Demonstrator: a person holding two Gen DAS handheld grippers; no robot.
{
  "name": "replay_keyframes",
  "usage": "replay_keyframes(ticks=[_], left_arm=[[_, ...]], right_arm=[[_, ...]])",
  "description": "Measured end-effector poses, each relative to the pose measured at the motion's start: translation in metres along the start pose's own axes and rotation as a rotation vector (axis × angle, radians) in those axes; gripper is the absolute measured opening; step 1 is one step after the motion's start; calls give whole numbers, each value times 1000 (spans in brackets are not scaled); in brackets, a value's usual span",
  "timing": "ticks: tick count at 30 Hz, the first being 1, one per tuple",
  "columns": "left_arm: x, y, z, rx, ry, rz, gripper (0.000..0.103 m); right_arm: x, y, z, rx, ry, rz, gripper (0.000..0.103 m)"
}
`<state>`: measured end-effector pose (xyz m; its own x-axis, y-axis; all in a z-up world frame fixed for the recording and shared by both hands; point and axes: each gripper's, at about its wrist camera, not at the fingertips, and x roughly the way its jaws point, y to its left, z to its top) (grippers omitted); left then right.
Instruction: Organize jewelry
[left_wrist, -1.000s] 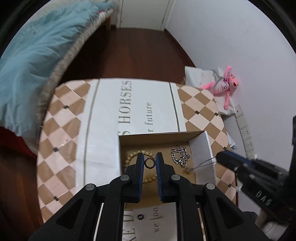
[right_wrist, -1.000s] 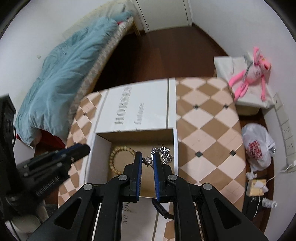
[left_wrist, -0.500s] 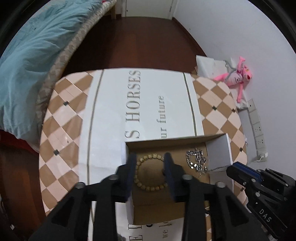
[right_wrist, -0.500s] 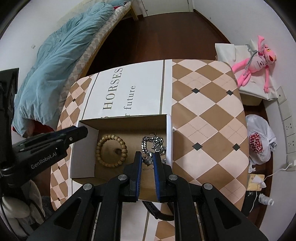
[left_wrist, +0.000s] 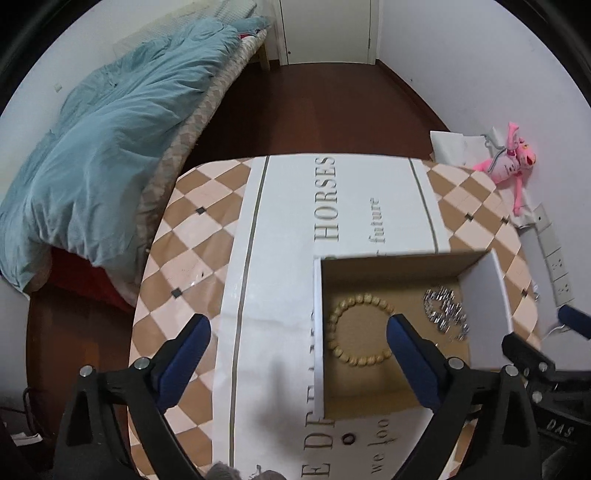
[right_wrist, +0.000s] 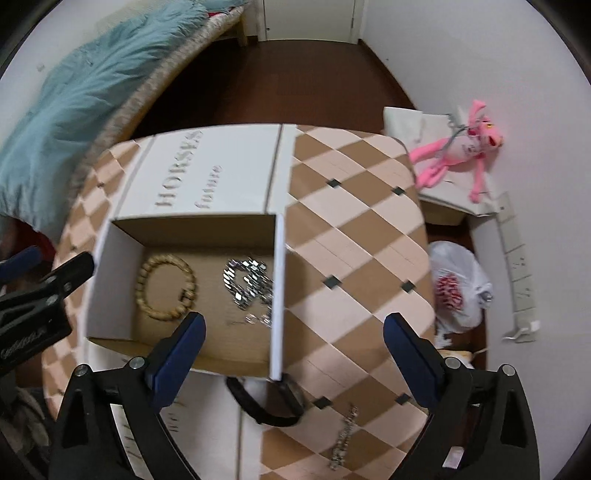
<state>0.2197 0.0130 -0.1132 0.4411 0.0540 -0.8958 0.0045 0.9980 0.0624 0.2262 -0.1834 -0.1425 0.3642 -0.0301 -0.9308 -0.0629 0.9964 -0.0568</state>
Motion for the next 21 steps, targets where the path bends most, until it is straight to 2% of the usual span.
replay_keyframes(ticks=[5, 10, 21], left_arm=[[3, -2, -19, -16, 20, -4, 98], [-10, -3, -32, -28, -7, -4, 98], [-68, -7, -47, -34, -110, -41, 98]], right_arm=[[6, 0, -15, 10, 10, -8, 98], [1, 0, -27, 21, -5, -7, 99], [-66, -4, -52, 41, -170, -19, 99]])
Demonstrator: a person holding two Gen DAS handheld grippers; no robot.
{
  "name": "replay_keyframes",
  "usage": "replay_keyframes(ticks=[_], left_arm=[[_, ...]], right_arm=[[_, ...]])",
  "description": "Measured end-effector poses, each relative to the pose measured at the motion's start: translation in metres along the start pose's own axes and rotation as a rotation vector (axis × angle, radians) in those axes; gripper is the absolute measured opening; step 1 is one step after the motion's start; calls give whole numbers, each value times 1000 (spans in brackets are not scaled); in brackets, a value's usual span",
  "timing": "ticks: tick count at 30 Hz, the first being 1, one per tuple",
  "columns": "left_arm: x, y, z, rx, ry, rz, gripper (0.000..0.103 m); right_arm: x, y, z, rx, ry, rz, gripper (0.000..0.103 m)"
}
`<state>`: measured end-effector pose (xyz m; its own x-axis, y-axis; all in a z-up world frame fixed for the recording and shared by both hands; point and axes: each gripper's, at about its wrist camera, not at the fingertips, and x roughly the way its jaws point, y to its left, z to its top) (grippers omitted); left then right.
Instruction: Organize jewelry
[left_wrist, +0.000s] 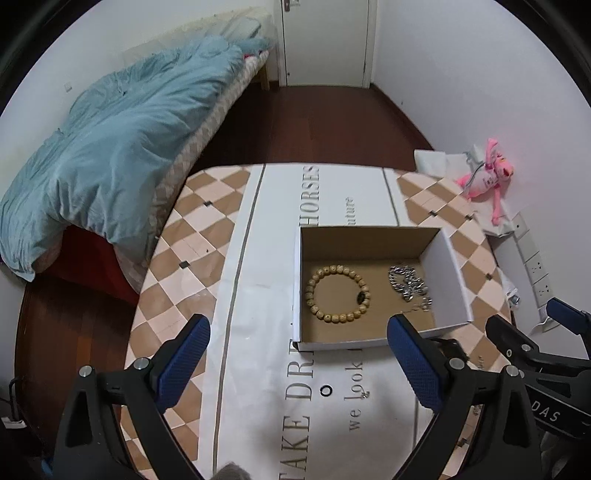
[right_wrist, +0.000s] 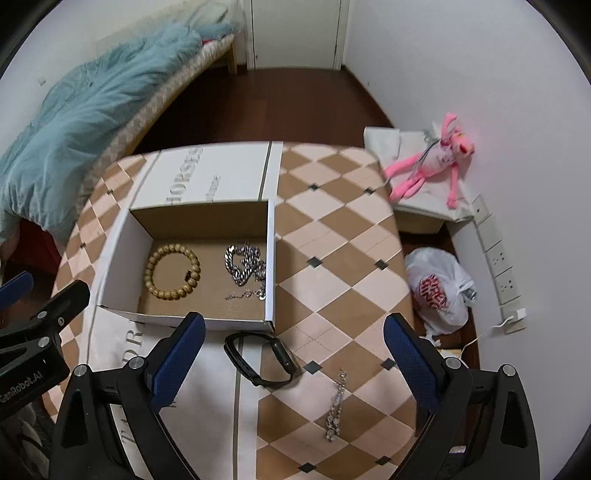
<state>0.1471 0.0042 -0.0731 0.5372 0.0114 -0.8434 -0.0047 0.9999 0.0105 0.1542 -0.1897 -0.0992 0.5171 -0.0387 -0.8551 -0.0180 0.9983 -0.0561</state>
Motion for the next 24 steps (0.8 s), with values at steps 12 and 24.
replay_keyframes(ticks=[12, 24], left_arm=[[-62, 2, -4, -33, -85, -21, 98], [-15, 13, -52, -39, 24, 75, 98]], right_arm=[[-77, -9, -7, 36, -132, 47, 99], [-5, -62, -70, 194, 69, 30, 98]])
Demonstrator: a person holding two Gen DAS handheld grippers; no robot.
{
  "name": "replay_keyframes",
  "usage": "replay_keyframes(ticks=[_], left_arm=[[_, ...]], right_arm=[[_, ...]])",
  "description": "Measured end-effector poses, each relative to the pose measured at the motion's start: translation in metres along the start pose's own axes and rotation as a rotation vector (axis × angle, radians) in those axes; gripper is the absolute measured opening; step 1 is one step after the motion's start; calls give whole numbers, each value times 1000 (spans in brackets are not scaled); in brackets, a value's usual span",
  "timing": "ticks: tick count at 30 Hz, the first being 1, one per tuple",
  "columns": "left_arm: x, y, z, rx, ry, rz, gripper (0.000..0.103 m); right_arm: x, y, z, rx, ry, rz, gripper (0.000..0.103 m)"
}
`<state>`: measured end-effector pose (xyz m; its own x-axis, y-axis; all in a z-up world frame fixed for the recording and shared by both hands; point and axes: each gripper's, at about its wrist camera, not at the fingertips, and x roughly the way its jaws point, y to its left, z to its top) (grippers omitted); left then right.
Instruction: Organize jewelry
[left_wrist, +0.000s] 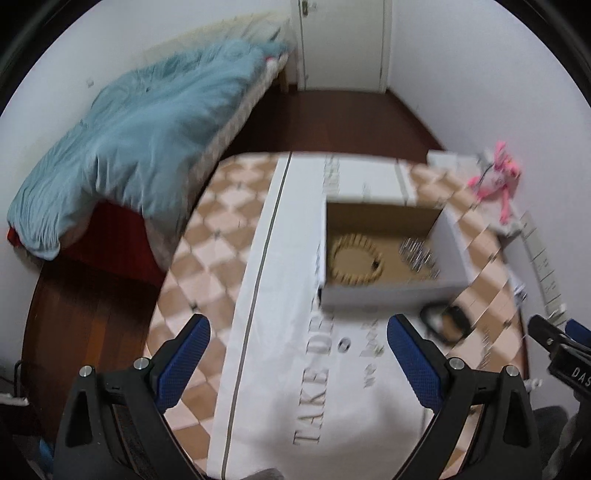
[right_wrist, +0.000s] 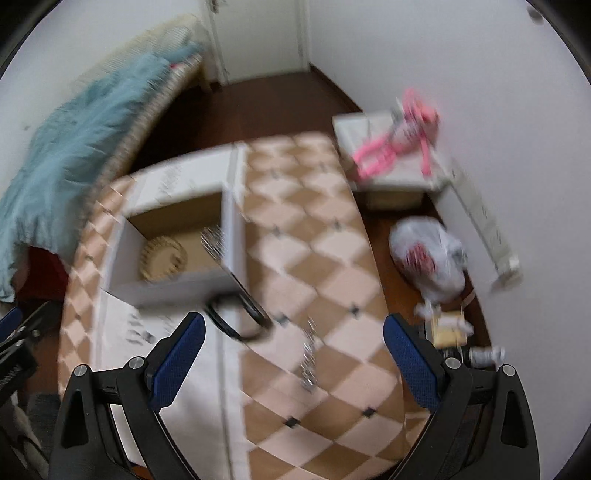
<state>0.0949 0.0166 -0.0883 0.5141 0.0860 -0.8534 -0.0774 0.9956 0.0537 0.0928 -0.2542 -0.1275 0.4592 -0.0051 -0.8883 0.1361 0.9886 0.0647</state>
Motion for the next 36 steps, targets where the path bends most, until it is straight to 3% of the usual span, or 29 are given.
replay_keyframes(ticks=[3, 5, 7, 12, 13, 15, 16, 22, 26, 29, 31, 36], left_arm=[[26, -1, -23, 2, 69, 23, 98], [40, -2, -36, 12, 110, 32, 98], [50, -4, -47, 18, 140, 40, 98], [70, -4, -63, 15, 200, 50, 98], [72, -4, -64, 13, 209, 47, 98], [75, -4, -65, 10, 215, 43, 98], [77, -4, -65, 9, 218, 41, 98], [78, -9, -59, -19, 200, -30, 97], [78, -32, -52, 9, 179, -110, 96], [83, -54, -50, 58, 175, -132, 81], [90, -64, -48, 76, 181, -145, 63], [99, -81, -47, 106, 181, -141, 39]], right_arm=[[38, -15, -25, 38, 87, 10, 94], [61, -21, -40, 53, 132, 5, 78], [77, -21, -50, 54, 150, 0, 73], [85, -3, -67, -15, 94, -58, 65], [85, 1, -69, -25, 78, -68, 58], [82, 9, -70, -43, 44, -64, 28], [82, 11, -70, -44, 43, -51, 8], [77, 19, -77, -34, 81, 57, 4], [73, 17, -85, -16, 81, 65, 4], [72, 12, -83, 3, 80, 50, 4], [73, 8, -82, 10, 78, 39, 4], [74, -1, -76, 33, 75, 22, 4]])
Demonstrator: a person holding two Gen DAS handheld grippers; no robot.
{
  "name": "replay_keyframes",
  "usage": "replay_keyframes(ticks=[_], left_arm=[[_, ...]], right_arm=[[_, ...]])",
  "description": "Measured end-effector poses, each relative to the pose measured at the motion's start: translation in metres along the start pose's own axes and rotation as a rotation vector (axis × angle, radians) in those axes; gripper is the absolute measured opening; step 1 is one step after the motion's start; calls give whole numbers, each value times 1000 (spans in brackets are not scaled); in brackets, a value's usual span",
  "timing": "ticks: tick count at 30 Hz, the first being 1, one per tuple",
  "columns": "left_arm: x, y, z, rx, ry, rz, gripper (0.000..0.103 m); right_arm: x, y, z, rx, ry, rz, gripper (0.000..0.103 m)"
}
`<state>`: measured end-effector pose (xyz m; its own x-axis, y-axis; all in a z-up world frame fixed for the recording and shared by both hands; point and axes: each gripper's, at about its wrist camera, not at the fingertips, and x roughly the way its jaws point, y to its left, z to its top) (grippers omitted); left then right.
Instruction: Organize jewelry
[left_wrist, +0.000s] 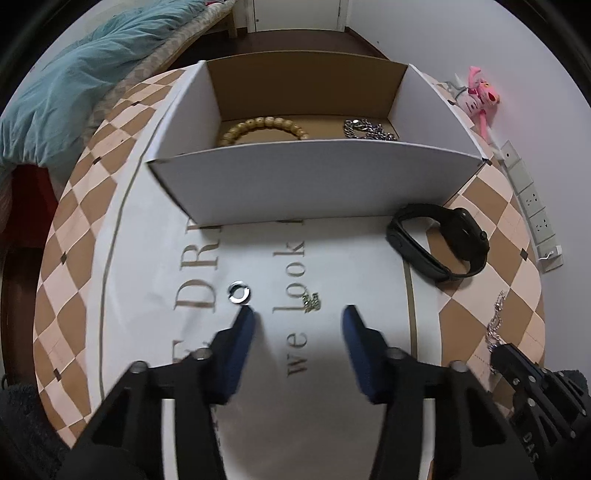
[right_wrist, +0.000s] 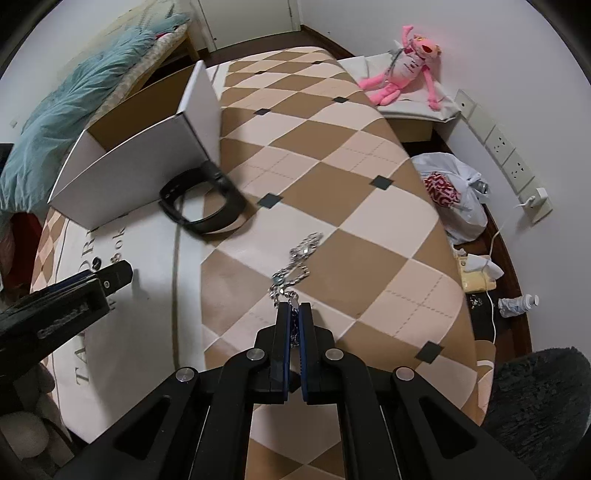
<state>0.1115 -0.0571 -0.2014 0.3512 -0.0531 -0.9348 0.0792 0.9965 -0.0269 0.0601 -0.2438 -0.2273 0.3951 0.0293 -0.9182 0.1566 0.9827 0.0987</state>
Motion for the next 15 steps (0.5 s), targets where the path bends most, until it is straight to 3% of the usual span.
replay_keyframes(ticks=[6, 15], left_arm=[[1, -3, 8, 21, -19, -21, 6], [-26, 11, -1, 10, -46, -77, 6]], right_arm=[[-1, -2, 4, 12, -5, 4, 4], [-41, -4, 23, 39, -69, 114, 4]])
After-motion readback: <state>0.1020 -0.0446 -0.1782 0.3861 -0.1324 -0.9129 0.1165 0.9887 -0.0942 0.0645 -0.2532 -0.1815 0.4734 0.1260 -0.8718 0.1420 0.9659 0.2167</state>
